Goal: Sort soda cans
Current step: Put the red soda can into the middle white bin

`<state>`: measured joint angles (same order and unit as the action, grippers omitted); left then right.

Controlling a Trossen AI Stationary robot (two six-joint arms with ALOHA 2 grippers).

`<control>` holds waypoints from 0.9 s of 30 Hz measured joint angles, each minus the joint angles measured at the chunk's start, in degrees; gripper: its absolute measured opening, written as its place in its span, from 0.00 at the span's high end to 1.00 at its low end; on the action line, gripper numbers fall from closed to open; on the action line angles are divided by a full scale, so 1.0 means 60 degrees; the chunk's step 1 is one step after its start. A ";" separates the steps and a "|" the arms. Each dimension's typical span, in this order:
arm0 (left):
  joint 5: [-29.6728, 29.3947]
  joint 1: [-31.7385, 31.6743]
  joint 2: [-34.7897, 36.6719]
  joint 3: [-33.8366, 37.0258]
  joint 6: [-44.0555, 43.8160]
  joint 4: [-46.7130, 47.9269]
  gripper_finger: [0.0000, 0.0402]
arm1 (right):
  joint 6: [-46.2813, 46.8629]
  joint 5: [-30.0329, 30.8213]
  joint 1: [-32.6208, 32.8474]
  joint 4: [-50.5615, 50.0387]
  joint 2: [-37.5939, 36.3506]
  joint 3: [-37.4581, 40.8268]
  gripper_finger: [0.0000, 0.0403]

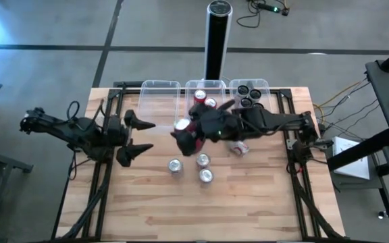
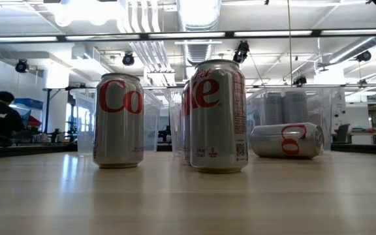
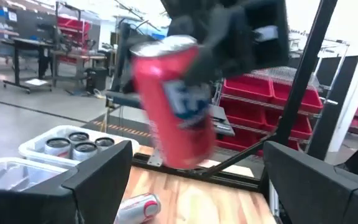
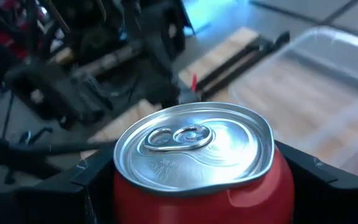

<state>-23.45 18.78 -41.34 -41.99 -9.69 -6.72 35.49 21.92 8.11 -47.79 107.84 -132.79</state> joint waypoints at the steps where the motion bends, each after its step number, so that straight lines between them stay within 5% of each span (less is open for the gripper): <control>1: -0.0018 -0.0015 -0.0050 0.0032 -0.0003 -0.0062 0.14 | -0.0165 0.0006 -0.0109 0.0110 0.0007 0.0000 0.26; 11: 0.0005 -0.0519 -0.0404 -0.0395 -0.0117 -0.0062 0.14 | -0.0788 0.0019 -0.0676 0.0877 0.0011 0.0142 0.26; 20: 0.1592 -0.2320 -0.1310 -0.0406 -0.0806 -0.0161 0.08 | -0.1497 -0.0261 -0.0686 0.1977 0.0013 0.0218 0.26; 27: 0.2586 -0.2756 -0.2050 -0.0406 -0.0741 -0.1475 0.07 | -0.1647 -0.0086 -0.0745 0.2488 0.0013 0.0851 0.26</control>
<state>-7.93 2.24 -53.64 -44.42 -14.14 -15.58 25.60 21.41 3.64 -32.86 107.92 -127.68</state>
